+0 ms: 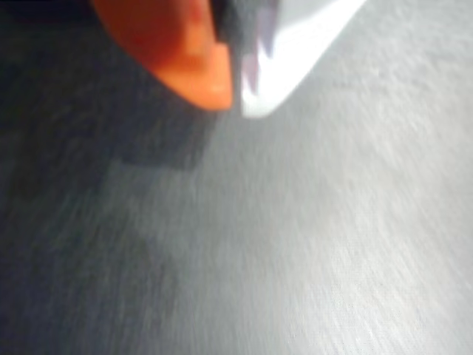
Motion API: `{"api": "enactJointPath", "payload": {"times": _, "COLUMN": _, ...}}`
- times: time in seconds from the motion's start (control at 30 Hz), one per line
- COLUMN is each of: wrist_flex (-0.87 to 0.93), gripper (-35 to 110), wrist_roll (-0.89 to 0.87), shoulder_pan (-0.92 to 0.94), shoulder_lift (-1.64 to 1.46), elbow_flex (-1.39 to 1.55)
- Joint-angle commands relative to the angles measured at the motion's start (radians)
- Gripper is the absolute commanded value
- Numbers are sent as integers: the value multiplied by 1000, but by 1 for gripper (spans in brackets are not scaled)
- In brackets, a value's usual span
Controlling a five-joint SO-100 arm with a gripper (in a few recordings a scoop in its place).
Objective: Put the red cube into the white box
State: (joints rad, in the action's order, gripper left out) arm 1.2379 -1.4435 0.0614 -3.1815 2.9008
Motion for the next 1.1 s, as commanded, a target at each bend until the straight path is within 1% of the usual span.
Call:
{"api": "enactJointPath", "payload": {"times": 0.0, "wrist_flex": 3, "gripper": 0, "wrist_roll": -6, "shoulder_pan": -5, "shoulder_lift": -15, "elbow_flex": 31}}
{"api": "enactJointPath", "payload": {"times": 0.1, "wrist_flex": 15, "gripper": 0, "wrist_roll": -8, "shoulder_pan": 8, "shoulder_lift": -15, "elbow_flex": 52}}
{"api": "enactJointPath", "payload": {"times": 0.23, "wrist_flex": 94, "gripper": 0, "wrist_roll": -6, "shoulder_pan": 12, "shoulder_lift": -15, "elbow_flex": 52}}
{"api": "enactJointPath", "payload": {"times": 1.07, "wrist_flex": 94, "gripper": 0, "wrist_roll": -6, "shoulder_pan": 14, "shoulder_lift": -15, "elbow_flex": 52}}
